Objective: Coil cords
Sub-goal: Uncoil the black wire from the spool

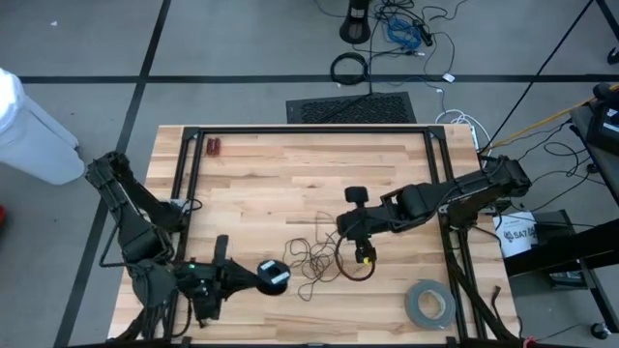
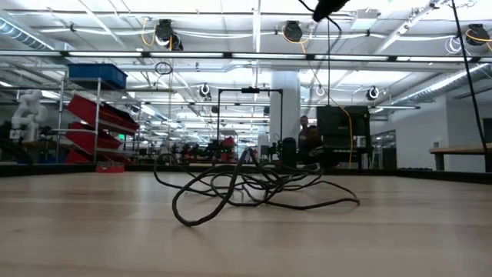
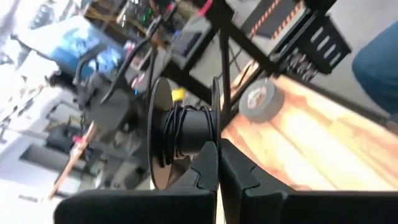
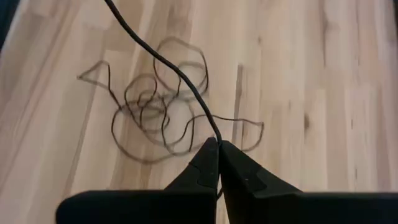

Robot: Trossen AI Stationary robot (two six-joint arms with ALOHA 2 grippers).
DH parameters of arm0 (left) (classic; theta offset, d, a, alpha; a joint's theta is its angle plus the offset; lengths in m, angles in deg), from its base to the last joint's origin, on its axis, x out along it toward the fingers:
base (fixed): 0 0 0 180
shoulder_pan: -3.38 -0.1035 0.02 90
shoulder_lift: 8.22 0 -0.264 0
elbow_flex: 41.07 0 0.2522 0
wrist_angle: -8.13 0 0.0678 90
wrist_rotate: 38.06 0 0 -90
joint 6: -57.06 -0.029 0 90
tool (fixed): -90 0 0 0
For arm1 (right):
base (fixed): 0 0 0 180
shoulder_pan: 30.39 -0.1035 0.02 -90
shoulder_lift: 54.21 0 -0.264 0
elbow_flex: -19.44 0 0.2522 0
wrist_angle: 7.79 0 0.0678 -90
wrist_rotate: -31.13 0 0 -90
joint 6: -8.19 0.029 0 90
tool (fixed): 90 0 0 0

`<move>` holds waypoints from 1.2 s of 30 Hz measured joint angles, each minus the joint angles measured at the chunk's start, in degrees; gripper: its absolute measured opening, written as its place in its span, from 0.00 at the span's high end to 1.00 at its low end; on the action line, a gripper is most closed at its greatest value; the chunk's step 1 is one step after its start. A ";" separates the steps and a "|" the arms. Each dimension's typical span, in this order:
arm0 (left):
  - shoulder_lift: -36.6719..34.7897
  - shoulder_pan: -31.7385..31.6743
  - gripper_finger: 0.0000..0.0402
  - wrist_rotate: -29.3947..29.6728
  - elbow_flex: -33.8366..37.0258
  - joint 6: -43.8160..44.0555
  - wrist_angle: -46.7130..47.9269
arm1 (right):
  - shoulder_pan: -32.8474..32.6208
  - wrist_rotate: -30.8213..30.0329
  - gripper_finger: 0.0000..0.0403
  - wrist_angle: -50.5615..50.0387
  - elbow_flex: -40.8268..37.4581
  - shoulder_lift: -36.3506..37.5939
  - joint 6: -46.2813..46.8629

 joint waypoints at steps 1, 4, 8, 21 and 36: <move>-0.22 0.00 1.00 0.78 0.00 1.04 1.17 | -0.23 0.00 1.00 -0.70 0.00 0.00 0.89; -0.38 -0.04 1.00 2.68 0.01 3.50 3.35 | -1.38 -0.09 0.99 -1.40 0.00 0.00 2.75; -0.38 -0.04 1.00 3.68 0.02 3.90 3.50 | -3.63 -1.69 0.97 -0.59 -0.02 0.00 3.65; -0.38 -0.09 1.00 3.92 0.02 4.32 4.25 | -4.61 -11.98 0.81 5.51 -4.78 0.38 1.14; -0.36 -1.55 1.00 5.84 0.07 9.87 9.20 | -0.48 2.05 0.57 68.03 -23.63 0.70 -12.10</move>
